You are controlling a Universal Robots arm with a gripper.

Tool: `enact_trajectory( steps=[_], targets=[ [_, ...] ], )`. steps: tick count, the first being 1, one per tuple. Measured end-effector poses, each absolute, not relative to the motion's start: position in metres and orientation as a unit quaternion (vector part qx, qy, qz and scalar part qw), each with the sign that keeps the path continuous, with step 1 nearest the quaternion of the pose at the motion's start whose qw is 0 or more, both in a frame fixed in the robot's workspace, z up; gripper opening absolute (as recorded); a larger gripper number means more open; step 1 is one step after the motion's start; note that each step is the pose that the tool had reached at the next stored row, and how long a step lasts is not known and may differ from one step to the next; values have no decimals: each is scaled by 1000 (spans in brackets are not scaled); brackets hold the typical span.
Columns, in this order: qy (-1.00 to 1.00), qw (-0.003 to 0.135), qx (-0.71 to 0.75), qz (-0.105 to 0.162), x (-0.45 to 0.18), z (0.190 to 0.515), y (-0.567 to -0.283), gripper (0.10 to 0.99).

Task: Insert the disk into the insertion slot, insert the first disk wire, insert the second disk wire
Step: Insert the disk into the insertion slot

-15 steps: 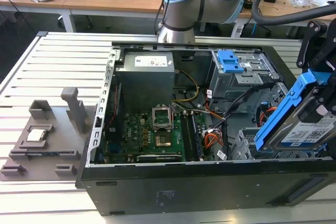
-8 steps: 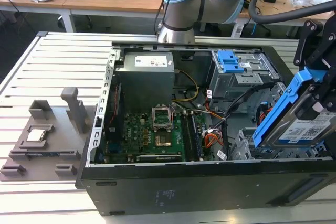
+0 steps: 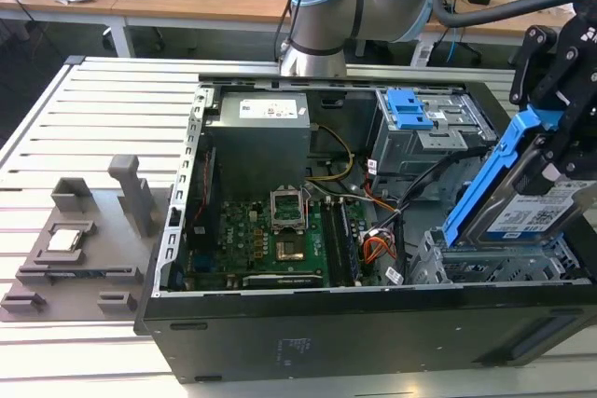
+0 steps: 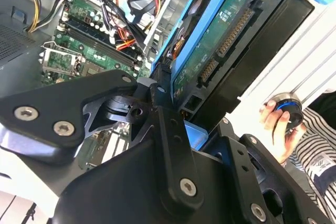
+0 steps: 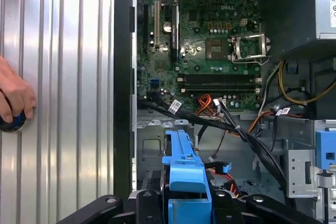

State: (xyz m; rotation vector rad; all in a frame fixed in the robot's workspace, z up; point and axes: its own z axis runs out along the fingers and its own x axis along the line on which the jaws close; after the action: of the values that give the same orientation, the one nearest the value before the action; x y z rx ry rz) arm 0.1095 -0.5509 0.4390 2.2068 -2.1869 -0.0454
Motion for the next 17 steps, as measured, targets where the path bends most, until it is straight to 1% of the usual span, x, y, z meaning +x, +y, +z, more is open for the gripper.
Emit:
enact_trajectory(
  steps=[17],
  targets=[
    [-703,17,711,-15,108,427,-546,365]
  ],
)
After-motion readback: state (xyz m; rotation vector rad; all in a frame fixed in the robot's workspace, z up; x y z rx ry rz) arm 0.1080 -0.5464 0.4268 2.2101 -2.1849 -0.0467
